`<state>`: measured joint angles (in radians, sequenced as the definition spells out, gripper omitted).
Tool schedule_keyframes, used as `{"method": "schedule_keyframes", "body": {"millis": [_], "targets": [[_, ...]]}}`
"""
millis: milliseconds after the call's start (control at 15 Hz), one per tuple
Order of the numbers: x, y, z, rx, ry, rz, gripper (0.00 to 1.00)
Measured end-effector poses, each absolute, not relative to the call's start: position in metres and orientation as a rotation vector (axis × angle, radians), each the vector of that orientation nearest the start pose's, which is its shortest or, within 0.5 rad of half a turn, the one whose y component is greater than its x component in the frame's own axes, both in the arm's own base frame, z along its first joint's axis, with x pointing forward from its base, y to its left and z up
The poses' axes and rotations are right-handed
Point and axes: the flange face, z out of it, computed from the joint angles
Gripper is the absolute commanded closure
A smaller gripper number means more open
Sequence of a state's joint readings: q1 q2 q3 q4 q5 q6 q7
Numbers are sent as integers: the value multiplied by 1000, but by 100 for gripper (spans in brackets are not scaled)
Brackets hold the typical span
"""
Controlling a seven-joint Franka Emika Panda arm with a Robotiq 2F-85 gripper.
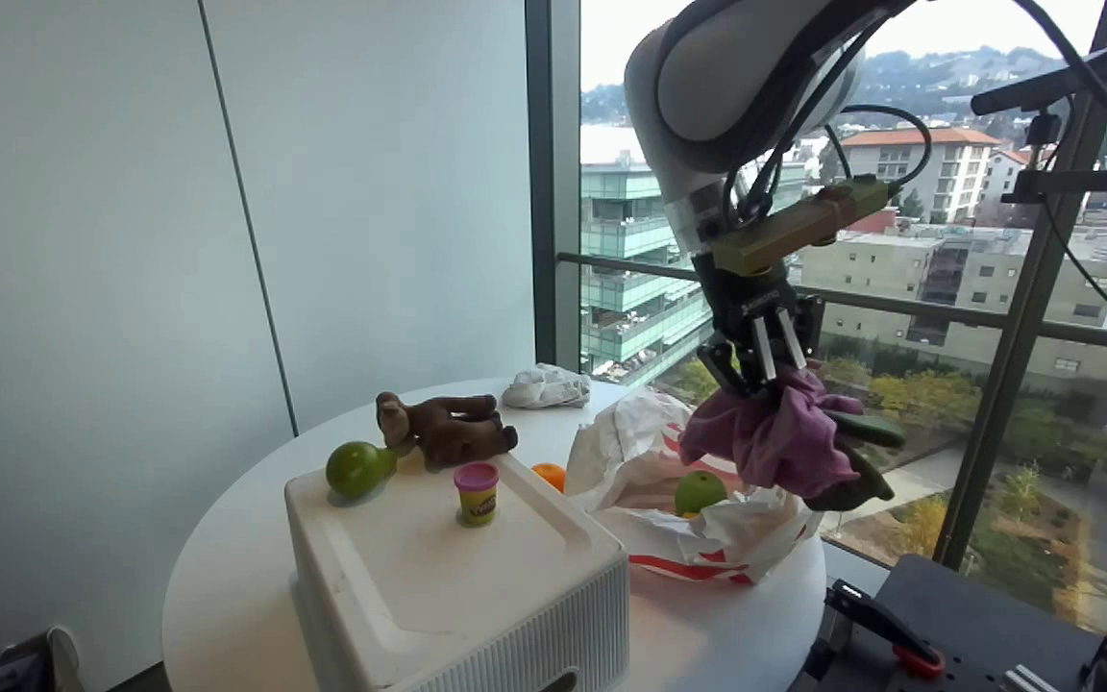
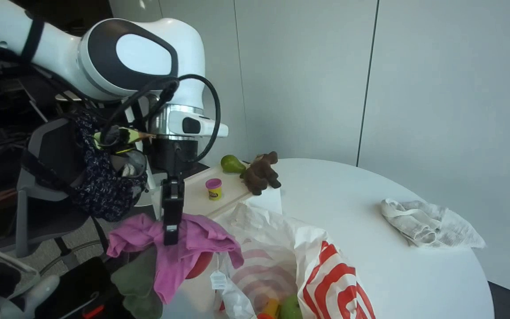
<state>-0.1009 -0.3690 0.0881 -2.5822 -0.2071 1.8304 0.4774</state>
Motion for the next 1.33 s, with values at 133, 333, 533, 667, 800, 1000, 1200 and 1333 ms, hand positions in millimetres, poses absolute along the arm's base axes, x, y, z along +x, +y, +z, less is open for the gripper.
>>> {"method": "schedule_keyframes", "body": {"millis": [133, 333, 533, 667, 800, 1000, 1200, 1333], "targets": [[375, -30, 327, -3319, 666, 695, 91], [406, -41, 292, -3352, 621, 804, 91], [441, -52, 283, -3399, 604, 791, 91], [460, -56, 280, -3416, 597, 775, 91], [475, -55, 272, -3421, 583, 751, 91], [495, -47, 254, -3429, 537, 709, 91], [508, -37, 231, -3434, 484, 660, 91], [512, -38, 216, -3433, 478, 664, 91]]}}
